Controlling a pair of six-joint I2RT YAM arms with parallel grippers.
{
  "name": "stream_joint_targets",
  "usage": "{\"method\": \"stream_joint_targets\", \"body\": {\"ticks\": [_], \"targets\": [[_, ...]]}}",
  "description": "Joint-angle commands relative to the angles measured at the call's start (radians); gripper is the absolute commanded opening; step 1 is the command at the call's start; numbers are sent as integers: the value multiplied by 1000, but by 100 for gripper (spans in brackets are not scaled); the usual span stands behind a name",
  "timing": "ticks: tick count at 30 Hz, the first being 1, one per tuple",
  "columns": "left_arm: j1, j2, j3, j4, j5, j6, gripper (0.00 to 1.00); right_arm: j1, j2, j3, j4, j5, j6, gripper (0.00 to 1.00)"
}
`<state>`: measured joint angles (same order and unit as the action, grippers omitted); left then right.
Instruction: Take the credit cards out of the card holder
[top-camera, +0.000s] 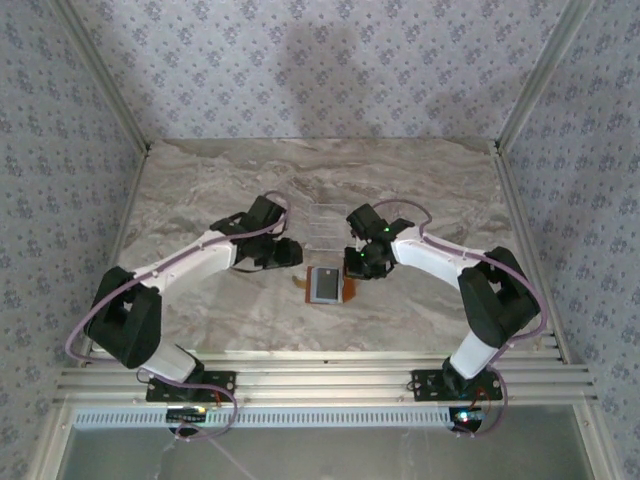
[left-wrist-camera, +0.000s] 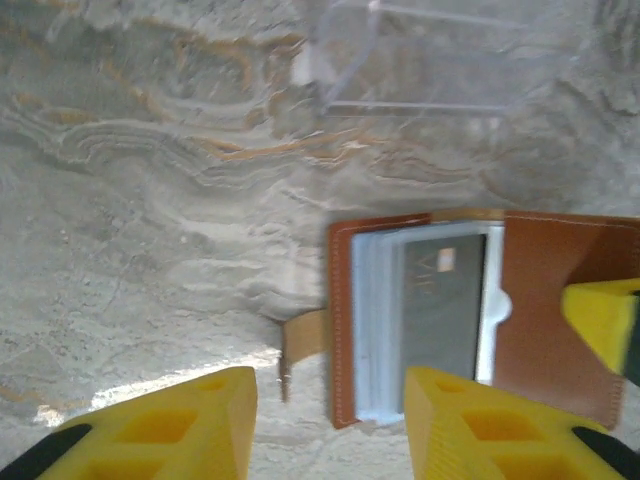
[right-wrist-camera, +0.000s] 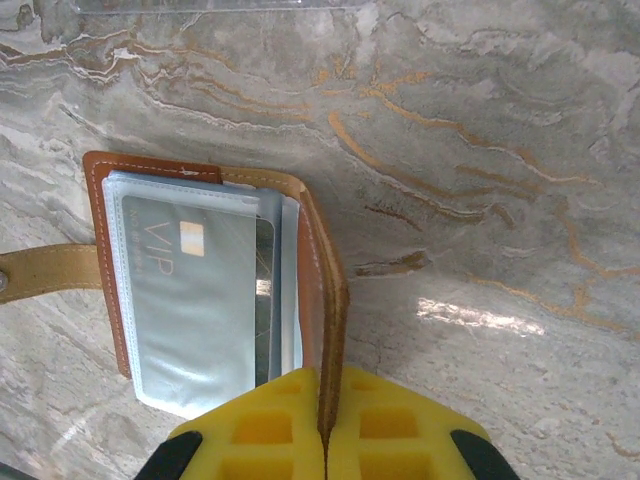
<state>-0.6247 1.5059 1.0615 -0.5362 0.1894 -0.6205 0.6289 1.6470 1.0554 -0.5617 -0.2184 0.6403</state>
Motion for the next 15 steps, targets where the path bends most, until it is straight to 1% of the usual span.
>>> {"method": "stream_joint_targets", "body": {"ticks": [1,7,11,15], "targets": [[-62,27,94,-135,-53,-1,45,11,-29,16,10,-10,54,1],[-144,149,150,-119,-71,-21,50,24,-37,18,26,-19,77,1],[-157,219,153,-91,-51,-11,52,28,-34,15,37,-26,81,0],[-161,266,149,-96,-92,-7,54,31,-34,12,38,-27,76,0]]}}
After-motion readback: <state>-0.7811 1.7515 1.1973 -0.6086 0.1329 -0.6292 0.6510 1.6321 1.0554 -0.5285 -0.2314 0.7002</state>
